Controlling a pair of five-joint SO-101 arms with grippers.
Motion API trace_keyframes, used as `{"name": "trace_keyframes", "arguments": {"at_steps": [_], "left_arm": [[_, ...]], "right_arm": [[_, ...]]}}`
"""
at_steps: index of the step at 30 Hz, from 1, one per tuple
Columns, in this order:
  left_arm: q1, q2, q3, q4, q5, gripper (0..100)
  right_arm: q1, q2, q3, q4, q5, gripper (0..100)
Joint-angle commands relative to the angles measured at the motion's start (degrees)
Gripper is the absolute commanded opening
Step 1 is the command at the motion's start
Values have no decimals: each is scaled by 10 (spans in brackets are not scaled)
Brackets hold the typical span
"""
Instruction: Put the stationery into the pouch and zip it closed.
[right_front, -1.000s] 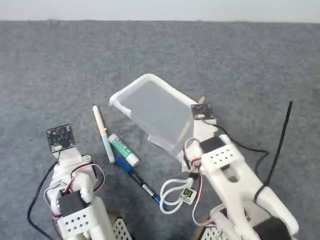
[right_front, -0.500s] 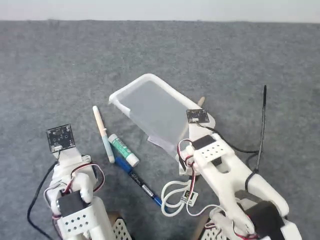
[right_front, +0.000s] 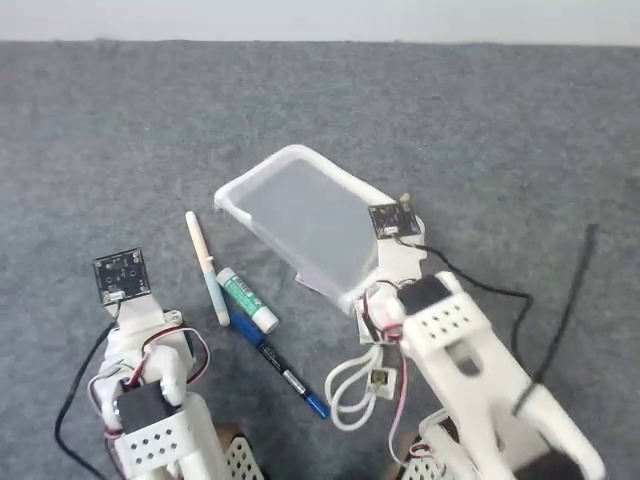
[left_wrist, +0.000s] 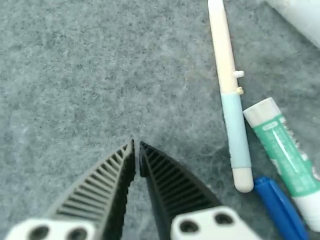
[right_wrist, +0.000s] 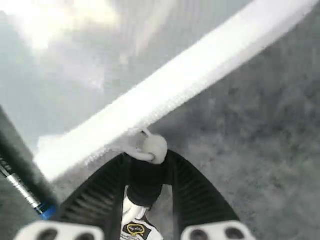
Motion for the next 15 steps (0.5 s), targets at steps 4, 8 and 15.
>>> {"name": "trace_keyframes", "arguments": {"at_steps": [4,8,15], "left_arm": [[-1,-8,-12,-18,-3,12],[0,-8,-12,-18,-3,12],[0,-8,-71,-18,-3,12]], "right_arm": [[-7,-148,-13,6,93,6],[-16,-180,-15,5,129,6],[-73,-189,-58,4,169,6]]}}
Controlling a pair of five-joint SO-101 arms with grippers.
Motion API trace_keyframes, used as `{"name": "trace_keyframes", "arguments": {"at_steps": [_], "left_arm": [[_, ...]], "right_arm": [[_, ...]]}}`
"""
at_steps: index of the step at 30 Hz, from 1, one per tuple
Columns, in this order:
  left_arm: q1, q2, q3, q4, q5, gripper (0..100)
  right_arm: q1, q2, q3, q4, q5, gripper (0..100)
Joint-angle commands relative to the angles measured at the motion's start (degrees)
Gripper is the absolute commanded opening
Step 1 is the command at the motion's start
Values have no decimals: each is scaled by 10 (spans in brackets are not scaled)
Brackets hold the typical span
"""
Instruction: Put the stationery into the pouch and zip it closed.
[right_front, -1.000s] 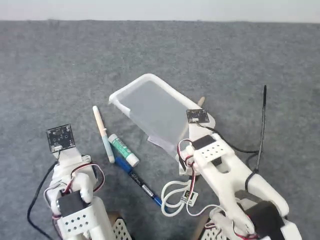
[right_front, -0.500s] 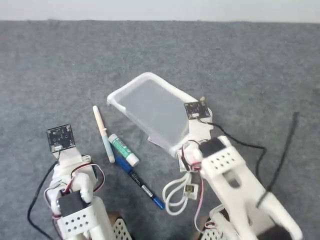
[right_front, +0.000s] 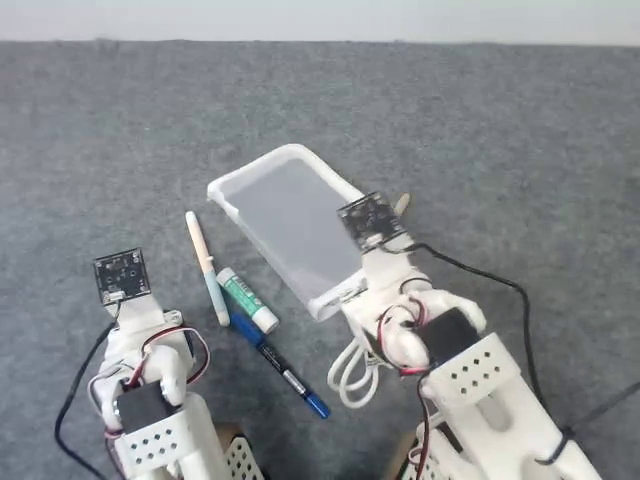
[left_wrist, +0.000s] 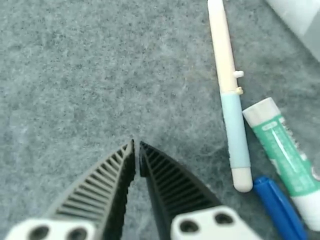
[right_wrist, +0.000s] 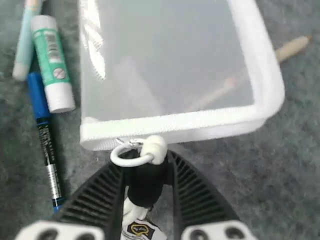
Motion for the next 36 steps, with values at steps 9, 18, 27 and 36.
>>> {"name": "trace_keyframes", "arguments": {"at_steps": [9,18,27,36], "left_arm": [[149,-8,-145,-10,-6,12],[227,-7,-194,-3,-2,209],[266,-5,-268,8,55,268],[344,-4,-235,-6,70,265]], "right_arm": [[-14,-19,-99,-107,90,6],[-2,-25,-49,-195,95,6],[7,-25,-28,-244,51,6],[4,-25,-28,-238,50,6]]}}
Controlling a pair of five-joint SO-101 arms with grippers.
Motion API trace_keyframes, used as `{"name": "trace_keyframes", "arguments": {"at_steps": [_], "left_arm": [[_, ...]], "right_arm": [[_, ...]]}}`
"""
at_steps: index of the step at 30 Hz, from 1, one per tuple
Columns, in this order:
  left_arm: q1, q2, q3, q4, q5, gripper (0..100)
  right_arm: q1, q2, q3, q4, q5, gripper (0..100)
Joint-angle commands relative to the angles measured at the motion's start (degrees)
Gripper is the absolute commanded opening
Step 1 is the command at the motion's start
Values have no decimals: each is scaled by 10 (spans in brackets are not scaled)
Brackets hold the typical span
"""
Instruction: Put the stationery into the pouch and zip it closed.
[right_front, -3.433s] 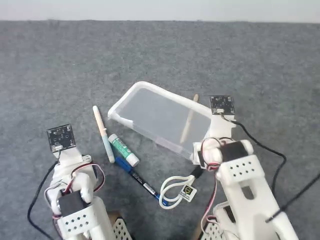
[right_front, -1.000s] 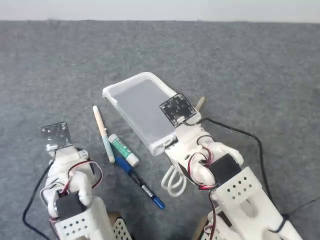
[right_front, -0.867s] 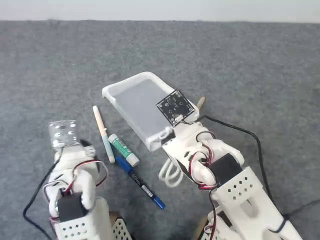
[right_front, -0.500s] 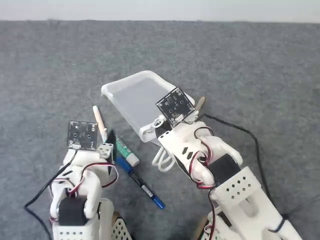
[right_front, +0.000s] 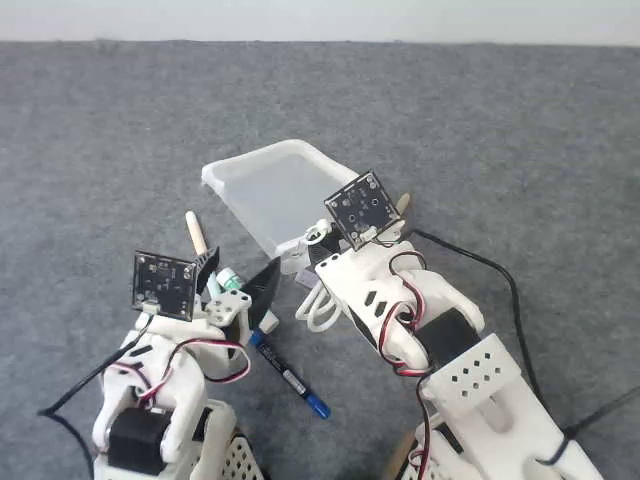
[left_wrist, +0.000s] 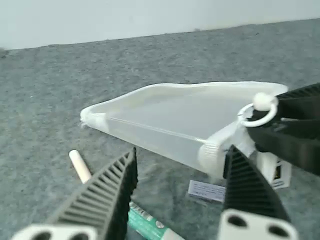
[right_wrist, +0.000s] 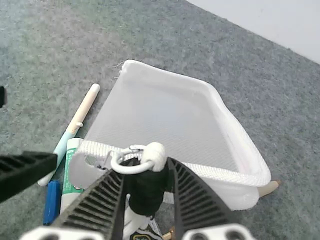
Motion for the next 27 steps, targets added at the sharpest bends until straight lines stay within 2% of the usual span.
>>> {"name": "trace_keyframes", "arguments": {"at_steps": [1,7,14,27], "left_arm": [[7,2,5,-16,7,265],[7,2,51,-56,28,264],[7,2,58,-69,30,210],[3,2,91,-80,29,206]], "right_arm": [[7,-24,-7,-10,-7,6],[7,-24,-7,-10,-7,6],[-14,-24,-7,2,-7,6],[-29,-24,-10,14,-6,6]]}}
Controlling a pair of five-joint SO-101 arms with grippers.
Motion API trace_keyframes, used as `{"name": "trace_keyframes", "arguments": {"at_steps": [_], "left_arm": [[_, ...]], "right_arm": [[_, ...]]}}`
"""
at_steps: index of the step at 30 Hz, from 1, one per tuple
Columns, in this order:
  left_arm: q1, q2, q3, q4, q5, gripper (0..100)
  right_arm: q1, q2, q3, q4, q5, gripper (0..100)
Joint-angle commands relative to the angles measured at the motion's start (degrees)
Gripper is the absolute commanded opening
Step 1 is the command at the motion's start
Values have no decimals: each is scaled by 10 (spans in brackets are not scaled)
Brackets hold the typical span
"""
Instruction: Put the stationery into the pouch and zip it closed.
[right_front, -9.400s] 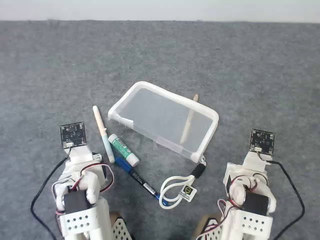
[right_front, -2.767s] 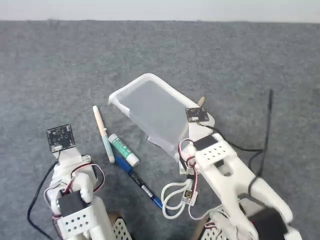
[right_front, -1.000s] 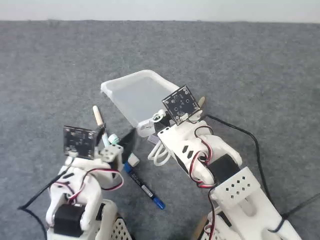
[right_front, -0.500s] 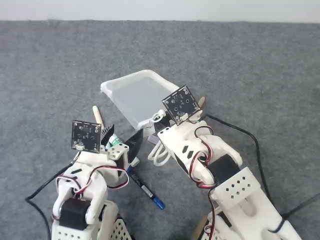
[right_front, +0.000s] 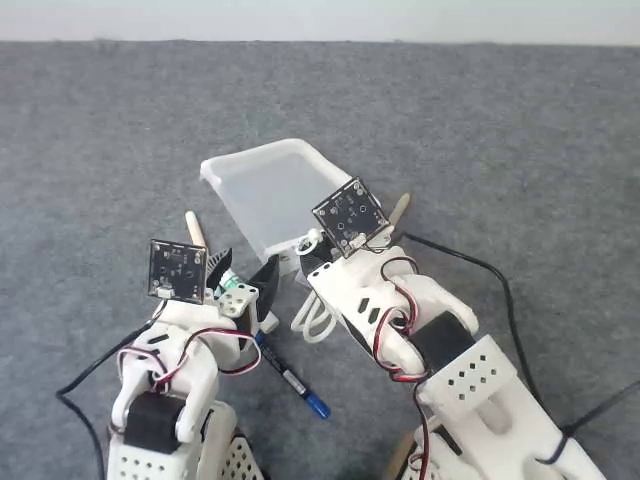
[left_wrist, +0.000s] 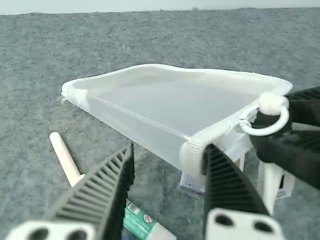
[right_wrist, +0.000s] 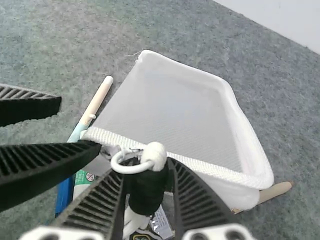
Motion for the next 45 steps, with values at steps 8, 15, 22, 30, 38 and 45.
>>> {"name": "trace_keyframes", "arguments": {"at_steps": [8,15,22,30,38,45], "left_arm": [[-31,2,16,-26,2,136],[-47,2,15,-30,-47,51],[-83,-1,14,-46,-89,17],[-139,1,-2,-44,-91,13],[-190,1,-12,-41,-90,13],[-203,-1,-15,-35,-90,13]], "right_arm": [[-2,-24,-10,14,-5,6],[-1,-24,-10,15,-4,6],[29,-19,-10,29,-2,5],[82,-23,-10,29,-1,5],[107,-18,-33,73,30,6],[104,-18,-76,148,31,6]]}}
